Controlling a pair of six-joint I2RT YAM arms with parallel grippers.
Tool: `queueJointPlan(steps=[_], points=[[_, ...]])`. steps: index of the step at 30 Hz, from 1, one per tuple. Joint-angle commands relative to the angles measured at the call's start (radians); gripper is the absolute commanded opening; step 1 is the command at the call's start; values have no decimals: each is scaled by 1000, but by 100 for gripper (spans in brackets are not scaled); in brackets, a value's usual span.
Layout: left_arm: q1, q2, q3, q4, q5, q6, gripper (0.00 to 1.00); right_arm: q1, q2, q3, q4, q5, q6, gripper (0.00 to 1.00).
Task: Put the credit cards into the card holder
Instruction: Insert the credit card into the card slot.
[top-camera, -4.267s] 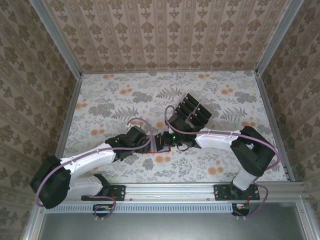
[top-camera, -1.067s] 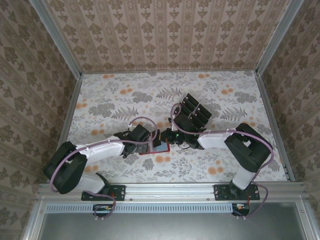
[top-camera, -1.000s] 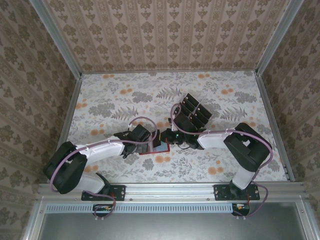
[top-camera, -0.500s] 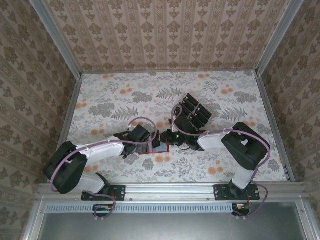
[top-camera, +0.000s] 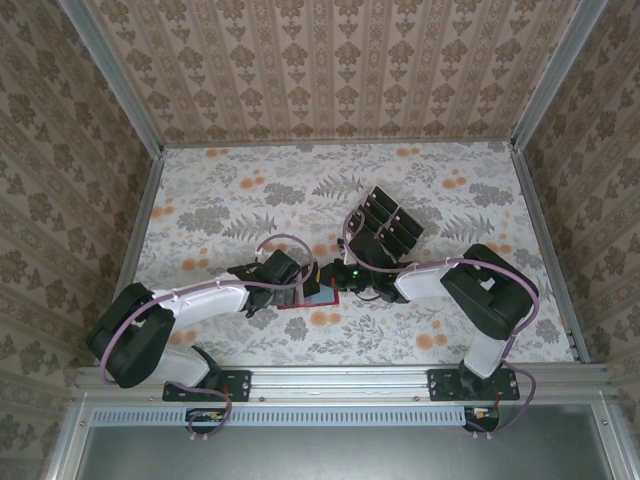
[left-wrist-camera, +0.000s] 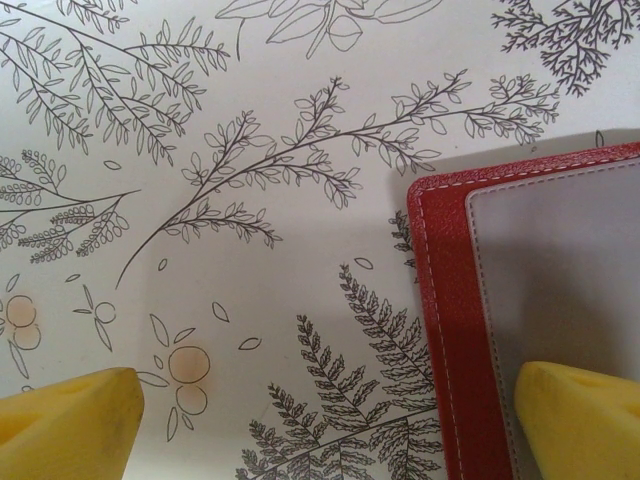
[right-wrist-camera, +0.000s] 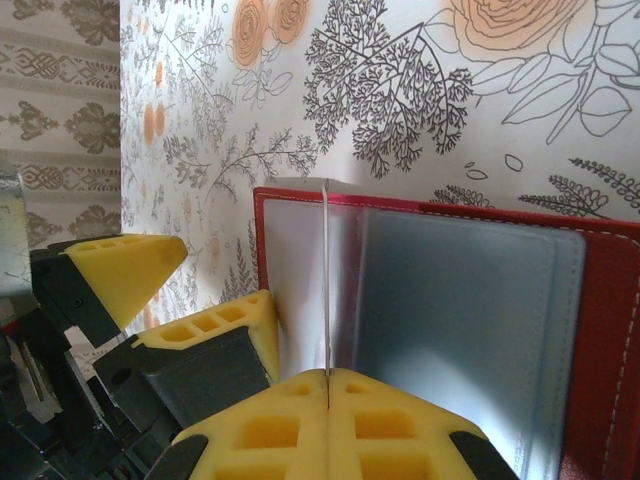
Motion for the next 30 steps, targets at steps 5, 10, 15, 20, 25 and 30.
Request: queueJointPlan(steps=[5, 10, 15, 20, 25, 30], points=[[5, 9, -27, -42, -14, -16, 98, -4, 20, -24, 49, -27, 27, 0], [5, 8, -23, -44, -14, -15, 98, -4, 31, -34, 69, -33, 42, 0], [5, 6, -22, -45, -14, -16, 98, -4, 43, -44, 90, -40, 54, 0], [4, 8, -23, -46, -14, -17, 98, -2, 49, -50, 105, -42, 61, 0], [2, 8, -22, -46, -14, -17, 98, -1, 59, -50, 120, -50, 70, 0], [1, 12, -20, -46, -15, -17, 98, 1, 72, -51, 133, -52, 75, 0]])
